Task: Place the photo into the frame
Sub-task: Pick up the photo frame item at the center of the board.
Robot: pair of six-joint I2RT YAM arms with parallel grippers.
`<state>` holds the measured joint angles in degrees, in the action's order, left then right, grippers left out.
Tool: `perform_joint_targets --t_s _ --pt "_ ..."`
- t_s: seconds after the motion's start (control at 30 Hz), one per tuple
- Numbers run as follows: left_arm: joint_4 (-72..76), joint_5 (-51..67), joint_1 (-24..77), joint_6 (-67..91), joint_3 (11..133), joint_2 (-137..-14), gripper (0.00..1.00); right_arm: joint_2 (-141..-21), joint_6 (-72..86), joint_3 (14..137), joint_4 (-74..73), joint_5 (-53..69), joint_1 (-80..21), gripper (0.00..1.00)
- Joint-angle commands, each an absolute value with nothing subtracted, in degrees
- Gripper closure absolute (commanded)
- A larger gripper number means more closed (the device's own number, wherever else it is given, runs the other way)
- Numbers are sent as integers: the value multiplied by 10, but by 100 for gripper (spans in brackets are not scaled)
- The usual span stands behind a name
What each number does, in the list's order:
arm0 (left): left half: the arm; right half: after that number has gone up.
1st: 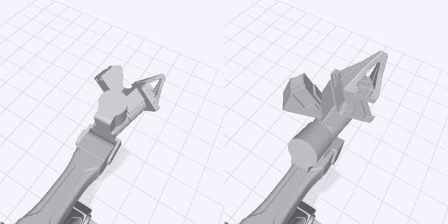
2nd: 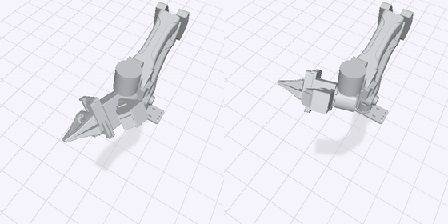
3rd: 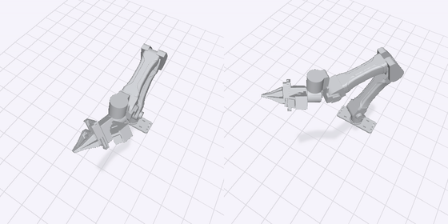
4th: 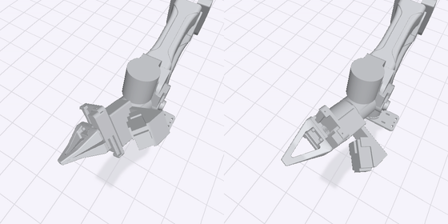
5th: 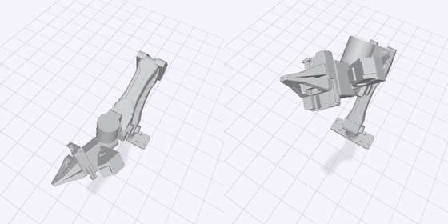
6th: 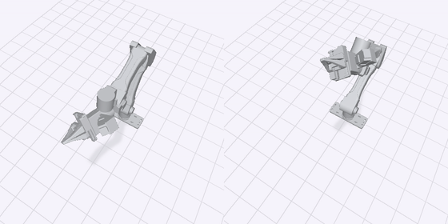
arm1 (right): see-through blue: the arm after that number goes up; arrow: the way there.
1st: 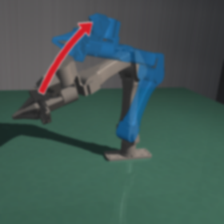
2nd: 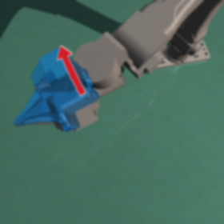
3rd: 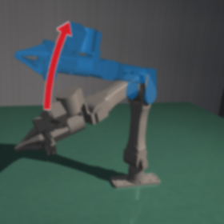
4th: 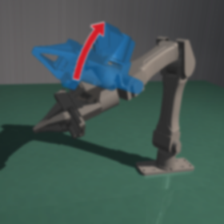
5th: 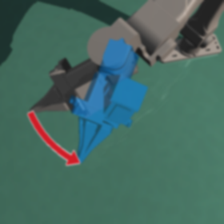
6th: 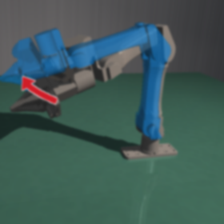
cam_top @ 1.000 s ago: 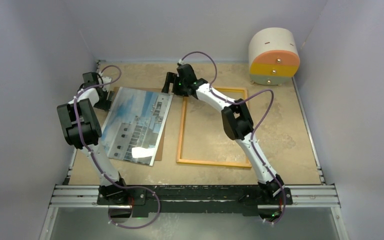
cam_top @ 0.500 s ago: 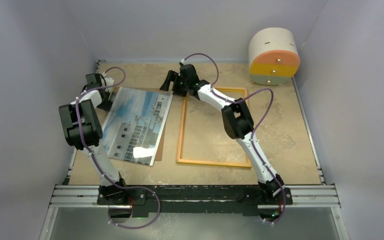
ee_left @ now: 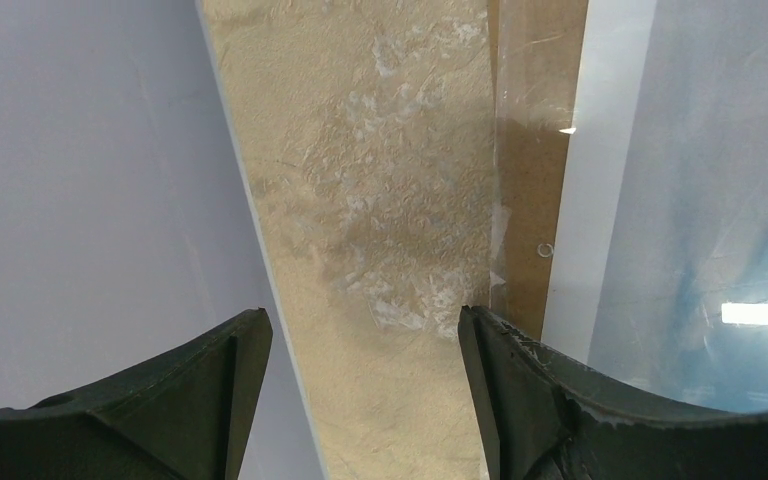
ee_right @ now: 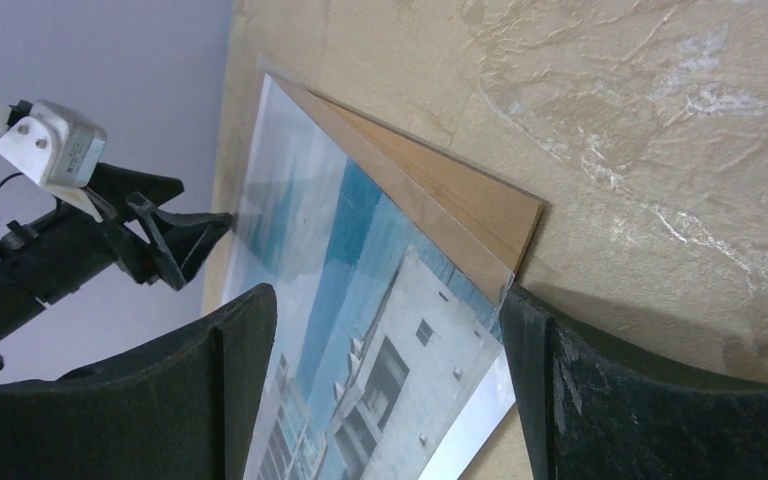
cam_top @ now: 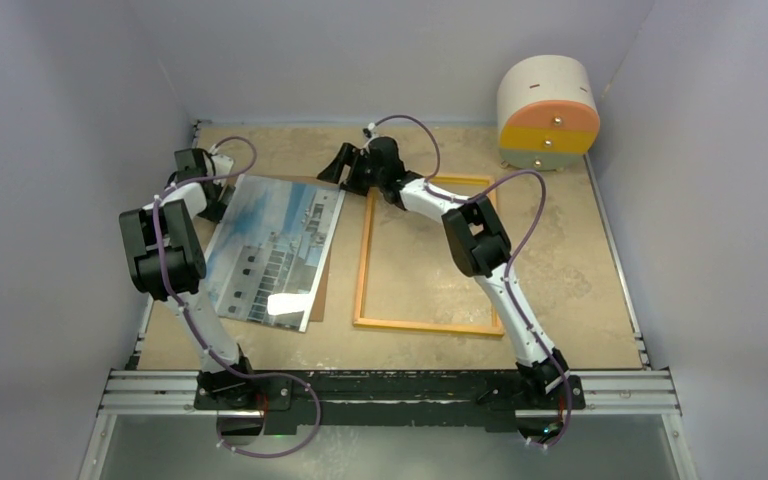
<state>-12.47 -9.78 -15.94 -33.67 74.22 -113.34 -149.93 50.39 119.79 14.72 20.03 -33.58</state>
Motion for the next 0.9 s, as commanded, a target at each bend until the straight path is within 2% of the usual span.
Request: perform_joint_targets --t_s 0.0,0.4,0.73,0.87 --pt "-163 -72 -151 -338 710 -1159 26 -1447 539 1172 202 242 -335 17" --pt "-164 -72 -150 -338 705 -1157 26 -1406 513 1153 216 238 -336 19" --pt "-168 -67 -150 -333 708 -1157 26 -1424 571 1153 270 299 -344 20" --pt "-178 -60 -151 -328 714 -1158 26 -1438 605 1154 285 299 -356 24"
